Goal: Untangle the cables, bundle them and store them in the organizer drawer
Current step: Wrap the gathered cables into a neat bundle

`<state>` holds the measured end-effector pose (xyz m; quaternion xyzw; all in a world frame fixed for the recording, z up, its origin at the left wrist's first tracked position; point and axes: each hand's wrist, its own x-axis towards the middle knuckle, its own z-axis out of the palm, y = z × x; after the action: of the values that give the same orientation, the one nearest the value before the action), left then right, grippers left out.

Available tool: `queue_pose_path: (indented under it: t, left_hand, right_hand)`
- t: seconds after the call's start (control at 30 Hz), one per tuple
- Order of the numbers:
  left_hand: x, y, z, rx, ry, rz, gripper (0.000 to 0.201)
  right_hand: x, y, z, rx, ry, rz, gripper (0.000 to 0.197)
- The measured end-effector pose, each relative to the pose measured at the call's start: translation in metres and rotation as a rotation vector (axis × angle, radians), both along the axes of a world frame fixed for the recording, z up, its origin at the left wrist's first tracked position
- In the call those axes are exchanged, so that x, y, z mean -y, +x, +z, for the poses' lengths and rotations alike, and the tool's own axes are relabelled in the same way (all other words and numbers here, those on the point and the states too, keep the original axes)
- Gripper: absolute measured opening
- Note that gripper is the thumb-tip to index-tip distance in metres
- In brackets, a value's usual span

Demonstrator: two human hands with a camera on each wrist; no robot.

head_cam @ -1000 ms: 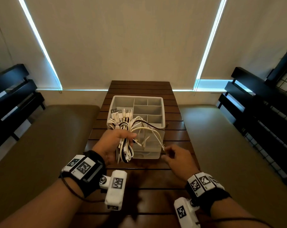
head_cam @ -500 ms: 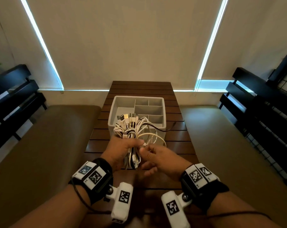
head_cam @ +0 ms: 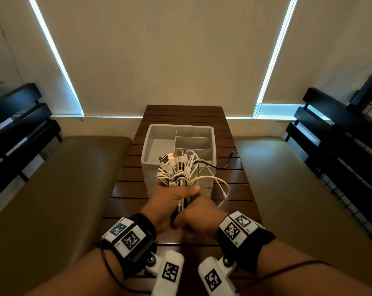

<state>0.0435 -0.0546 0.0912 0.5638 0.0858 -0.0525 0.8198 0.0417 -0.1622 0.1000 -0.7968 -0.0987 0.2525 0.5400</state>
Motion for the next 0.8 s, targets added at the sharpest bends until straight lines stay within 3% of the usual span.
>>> queue_pose_path:
  t: [0.1, 0.23, 0.3, 0.37, 0.43, 0.47, 0.57, 0.63, 0.7, 0.8]
  left_hand:
    - [0.000, 0.002, 0.001, -0.014, 0.000, -0.054, 0.033]
    - [0.000, 0.003, 0.003, -0.073, -0.024, -0.124, 0.022]
    - [-0.001, 0.004, 0.003, -0.104, -0.023, -0.136, 0.031]
    - [-0.005, 0.008, 0.002, -0.123, 0.004, -0.125, 0.050]
    - [-0.011, 0.011, 0.003, -0.132, 0.008, -0.107, 0.055]
    - [-0.015, 0.013, 0.003, -0.132, 0.001, -0.093, 0.053]
    - [-0.025, 0.015, 0.001, -0.134, 0.013, -0.086, 0.042]
    - [-0.025, 0.012, 0.004, -0.129, 0.062, -0.098, 0.025]
    - [-0.023, 0.009, 0.007, -0.122, 0.083, -0.124, 0.018]
    - [-0.021, 0.004, 0.008, -0.106, 0.099, -0.200, 0.019]
  right_hand:
    - [-0.001, -0.003, -0.001, 0.069, -0.007, -0.069, 0.029]
    - [-0.001, -0.004, 0.000, 0.133, -0.120, -0.018, 0.031]
    - [0.002, -0.001, 0.000, 0.092, -0.131, -0.007, 0.025]
    - [0.007, 0.001, 0.007, 0.030, -0.176, 0.119, 0.018]
    - [0.016, 0.009, 0.013, 0.093, -0.320, 0.273, 0.051]
    - [0.020, 0.012, 0.019, 0.165, -0.359, 0.286, 0.059]
    - [0.030, 0.021, 0.032, 0.381, -0.240, 0.119, 0.029]
    - [0.031, 0.028, 0.031, 0.518, -0.110, -0.014, 0.025]
    - [0.029, 0.034, 0.028, 0.613, -0.108, -0.029, 0.048]
    - [0.025, 0.043, 0.019, 0.717, -0.335, 0.074, 0.094]
